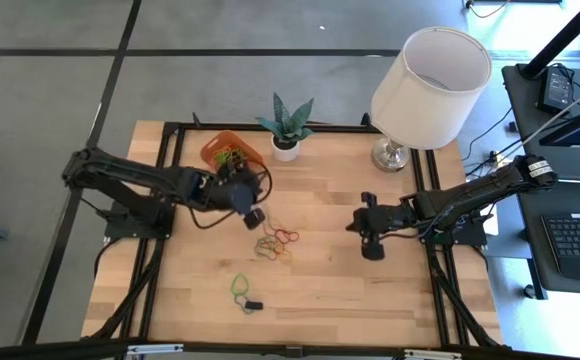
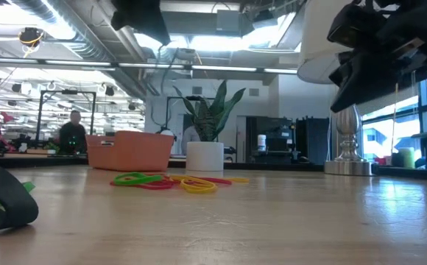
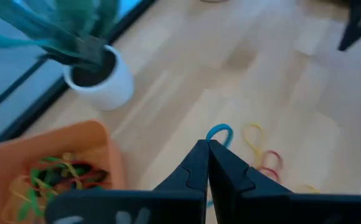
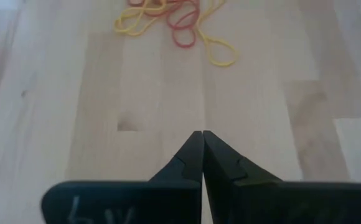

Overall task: Pick and place rubber bands into bin
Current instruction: Put the blue rubber band into the orange bin

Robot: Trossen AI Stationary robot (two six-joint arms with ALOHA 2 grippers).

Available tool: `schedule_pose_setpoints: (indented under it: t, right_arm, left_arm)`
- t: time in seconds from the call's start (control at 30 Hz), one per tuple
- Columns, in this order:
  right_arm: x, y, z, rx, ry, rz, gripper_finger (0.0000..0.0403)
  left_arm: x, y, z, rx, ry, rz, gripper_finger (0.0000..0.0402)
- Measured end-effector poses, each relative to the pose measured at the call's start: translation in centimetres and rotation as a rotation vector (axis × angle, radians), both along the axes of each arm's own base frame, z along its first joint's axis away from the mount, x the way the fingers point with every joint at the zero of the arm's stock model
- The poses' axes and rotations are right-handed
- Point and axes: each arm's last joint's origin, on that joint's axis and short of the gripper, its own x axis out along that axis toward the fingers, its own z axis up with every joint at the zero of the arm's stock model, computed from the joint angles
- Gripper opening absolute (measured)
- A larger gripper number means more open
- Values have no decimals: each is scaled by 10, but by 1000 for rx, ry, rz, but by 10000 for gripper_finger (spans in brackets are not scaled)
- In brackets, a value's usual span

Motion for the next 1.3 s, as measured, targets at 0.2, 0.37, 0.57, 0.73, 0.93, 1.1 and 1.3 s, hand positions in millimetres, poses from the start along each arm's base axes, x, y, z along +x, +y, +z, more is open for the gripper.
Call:
schedule_pose_setpoints:
  t: [0.2,0.37,0.57,0.73,0.93,1.1,1.3]
  right_arm:
    - [0,-2,0,-10,-17,-80,7]
    - [2,-9,1,34,-23,-171,7]
    - [4,-25,1,83,-36,-296,7]
    - [8,-36,3,116,-76,-375,7]
    - [12,-49,7,130,-140,-435,7]
    - [14,-59,10,135,-173,-476,7]
    - [14,-67,10,133,-184,-512,7]
  left_arm:
    - [-10,37,11,39,20,29,2]
    - [-20,71,17,72,61,40,2]
    - [-31,107,16,98,137,44,2]
    - [-41,132,16,109,170,88,2]
    - [-52,152,5,49,186,136,2]
    - [-55,157,-15,-12,197,137,2]
    - [-46,159,-55,-108,226,93,2]
